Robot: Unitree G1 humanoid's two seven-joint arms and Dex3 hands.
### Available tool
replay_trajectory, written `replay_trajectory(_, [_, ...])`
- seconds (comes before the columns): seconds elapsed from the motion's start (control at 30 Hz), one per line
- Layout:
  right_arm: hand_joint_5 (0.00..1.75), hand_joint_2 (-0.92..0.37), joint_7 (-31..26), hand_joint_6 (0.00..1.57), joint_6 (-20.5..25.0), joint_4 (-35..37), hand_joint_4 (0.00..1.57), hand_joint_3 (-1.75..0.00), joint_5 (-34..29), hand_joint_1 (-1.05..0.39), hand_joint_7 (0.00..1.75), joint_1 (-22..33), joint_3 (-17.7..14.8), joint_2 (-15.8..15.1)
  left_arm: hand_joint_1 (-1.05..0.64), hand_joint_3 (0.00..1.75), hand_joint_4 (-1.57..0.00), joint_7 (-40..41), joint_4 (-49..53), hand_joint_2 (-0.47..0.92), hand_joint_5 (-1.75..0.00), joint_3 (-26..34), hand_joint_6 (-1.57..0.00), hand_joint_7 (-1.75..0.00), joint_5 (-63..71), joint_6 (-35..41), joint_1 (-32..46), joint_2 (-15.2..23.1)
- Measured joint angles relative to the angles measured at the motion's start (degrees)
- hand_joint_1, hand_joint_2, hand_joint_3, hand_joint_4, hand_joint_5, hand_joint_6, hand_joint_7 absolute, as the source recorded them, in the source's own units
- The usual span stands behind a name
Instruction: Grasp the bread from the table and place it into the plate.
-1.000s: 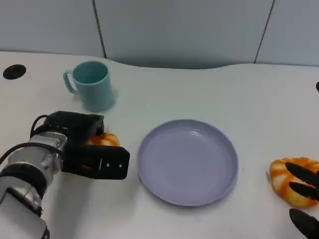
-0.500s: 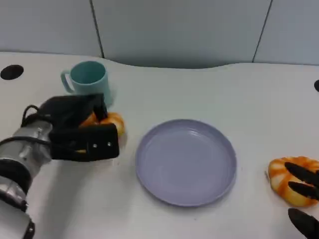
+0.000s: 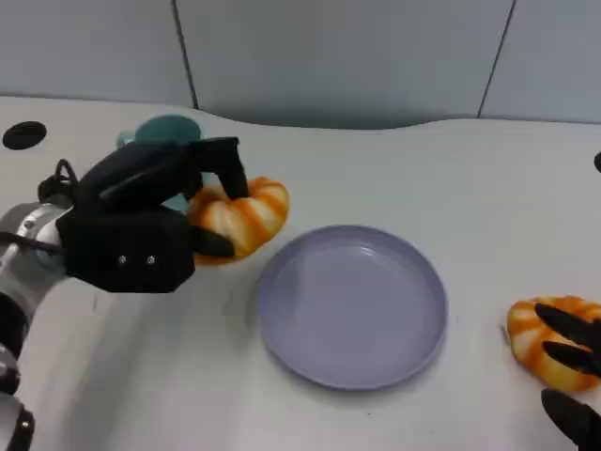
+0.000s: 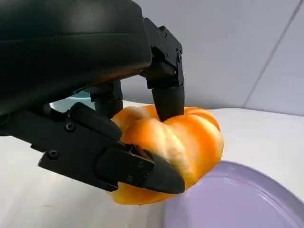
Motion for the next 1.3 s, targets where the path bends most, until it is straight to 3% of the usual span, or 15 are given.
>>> replay_trajectory(0.13, [0.02,-0.92,0.0,0.75,0.9,-0.3,0.93,-0.34,-0.2,-0.36,0.00,0.0,0.0,0.0,-0.21,0.14,-0.79,-4.2,-0.9,0.90,-1.75,0.5,-0.52,-1.75,-1.6,-1.2,0.0,-2.6])
replay_trajectory(0.53, [0.02,-0.92,0.0,0.75,0.9,-0.4,0.93,-0.34,-0.2,-0.36,0.00,0.2,0.1,0.0,-0.22,0.18,-0.76,-6.5,2.4,0.92,-1.75,-3.9,-0.55,-1.75,2.4,-2.0,-3.0,-11.3])
replay_trajectory(0.77, [0.01,-0.92,0.0,0.75,0.9,-0.4,0.93,-0.33,-0.2,-0.35,0.00,0.2,0.1,0.0,-0.24,0.18,-0.76,2.7,3.4,0.85,-1.75,-9.2,-0.51,-1.75,11.5,1.1,-4.0,-13.0])
replay_trajectory(0.83, [0.01,-0.92,0.0,0.75,0.9,-0.4,0.93,-0.33,-0.2,-0.36,0.00,0.2,0.1,0.0,-0.32,0.14,-0.59,4.7,4.0,0.84,-1.74,-10.7,-0.39,-1.71,13.5,1.2,-4.4,-13.0])
replay_trajectory(0.87, [0.01,-0.92,0.0,0.75,0.9,-0.4,0.92,-0.33,-0.2,-0.36,0.00,0.3,0.1,0.0,-0.36,0.11,-0.50,5.2,4.1,0.86,-1.71,-11.4,-0.36,-1.63,14.3,1.3,-4.8,-13.0])
replay_trajectory(0.9, [0.01,-0.92,0.0,0.75,0.9,-0.5,0.92,-0.34,-0.2,-0.36,0.00,0.4,0.2,0.0,-0.42,0.06,-0.36,5.2,4.1,0.88,-1.57,-12.3,-0.34,-1.42,15.3,1.3,-5.3,-12.9])
replay_trajectory(0.97, [0.00,-0.92,0.0,0.75,0.9,-0.6,0.92,-0.34,-0.2,-0.35,0.00,0.4,0.3,0.1,-0.47,0.02,-0.28,4.6,4.3,0.90,-1.41,-13.2,-0.35,-1.21,15.9,1.1,-6.1,-12.7])
replay_trajectory(1.03, [0.00,-0.92,0.0,0.75,0.9,-0.6,0.91,-0.34,-0.1,-0.35,0.00,0.5,0.3,0.1,-0.58,0.03,-0.22,2.3,4.4,0.92,-0.88,-13.5,-0.42,-0.65,15.9,0.5,-7.1,-12.5])
replay_trajectory(1.1, [0.00,-0.92,0.0,0.75,0.9,-0.6,0.91,-0.34,-0.2,-0.36,0.00,0.6,0.3,0.1,-0.63,0.05,-0.20,-0.6,4.5,0.92,-0.63,-13.8,-0.46,-0.31,15.8,0.0,-8.1,-12.3])
replay_trajectory(1.2, [0.01,-0.92,0.0,0.75,0.9,-0.6,0.92,-0.34,-0.2,-0.35,0.00,0.6,0.3,0.1,-0.70,0.06,-0.13,-3.7,4.5,0.92,-0.49,-14.1,-0.40,-0.12,15.6,-0.8,-9.1,-11.8])
replay_trajectory(1.3, [0.01,-0.92,0.0,0.75,0.9,-0.6,0.92,-0.33,-0.2,-0.35,0.00,0.6,0.3,0.1,-0.79,0.10,-0.07,-7.3,4.5,0.92,-0.43,-13.9,-0.35,-0.06,14.6,-2.1,-10.1,-11.5])
